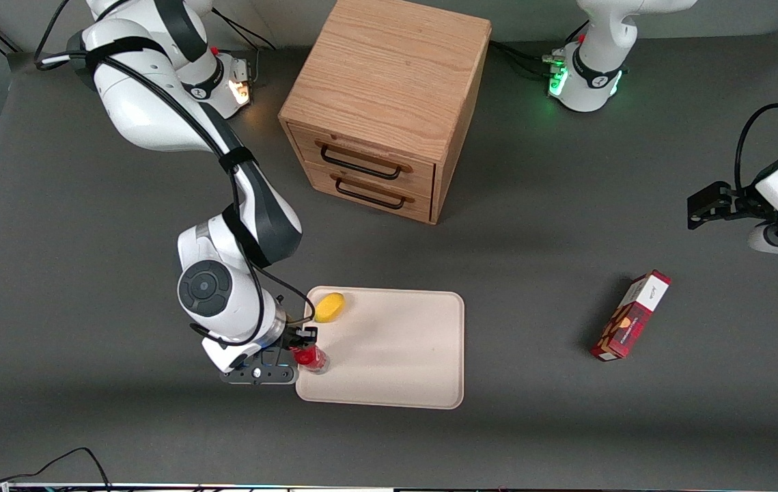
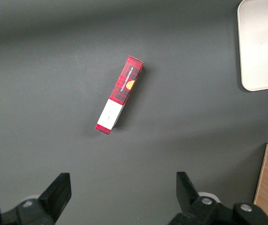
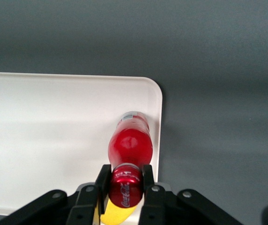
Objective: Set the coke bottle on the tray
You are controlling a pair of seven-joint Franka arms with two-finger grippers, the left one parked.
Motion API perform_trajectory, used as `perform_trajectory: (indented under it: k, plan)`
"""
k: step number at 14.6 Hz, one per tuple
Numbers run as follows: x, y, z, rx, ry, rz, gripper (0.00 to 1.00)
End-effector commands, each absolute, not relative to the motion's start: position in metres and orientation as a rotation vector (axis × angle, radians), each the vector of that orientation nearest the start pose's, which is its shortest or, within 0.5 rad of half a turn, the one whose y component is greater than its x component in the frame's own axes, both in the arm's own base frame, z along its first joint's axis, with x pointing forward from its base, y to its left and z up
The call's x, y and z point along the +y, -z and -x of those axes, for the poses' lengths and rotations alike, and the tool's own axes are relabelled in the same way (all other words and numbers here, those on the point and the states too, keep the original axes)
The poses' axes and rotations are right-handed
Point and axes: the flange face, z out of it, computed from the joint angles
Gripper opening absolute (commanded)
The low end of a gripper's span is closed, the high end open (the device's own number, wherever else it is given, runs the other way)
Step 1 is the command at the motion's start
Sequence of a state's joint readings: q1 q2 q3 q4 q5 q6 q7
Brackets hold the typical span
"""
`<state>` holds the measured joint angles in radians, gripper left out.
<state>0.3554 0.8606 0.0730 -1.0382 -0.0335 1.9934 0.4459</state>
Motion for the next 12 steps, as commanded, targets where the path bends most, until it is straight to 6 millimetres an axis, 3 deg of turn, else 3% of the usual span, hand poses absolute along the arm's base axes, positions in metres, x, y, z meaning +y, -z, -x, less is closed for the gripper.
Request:
perform_trajectory:
  k: [1,2,3,6,9,12]
  plan:
    - [0.31,-0.333,-0.724,0.083,0.152,3.074,0.77]
    - [0.31,-0.335,-0.724,0.085,0.156,3.072,0.91]
    - [0.31,-0.336,-0.724,0.094,0.158,3.071,0.99]
    - [0.304,-0.345,-0.725,0.128,0.162,3.071,1.0]
    - [0.284,-0.386,-0.721,0.142,0.13,3.085,1.0]
    - [0.255,-0.416,-0.696,0.173,-0.034,3.142,1.0]
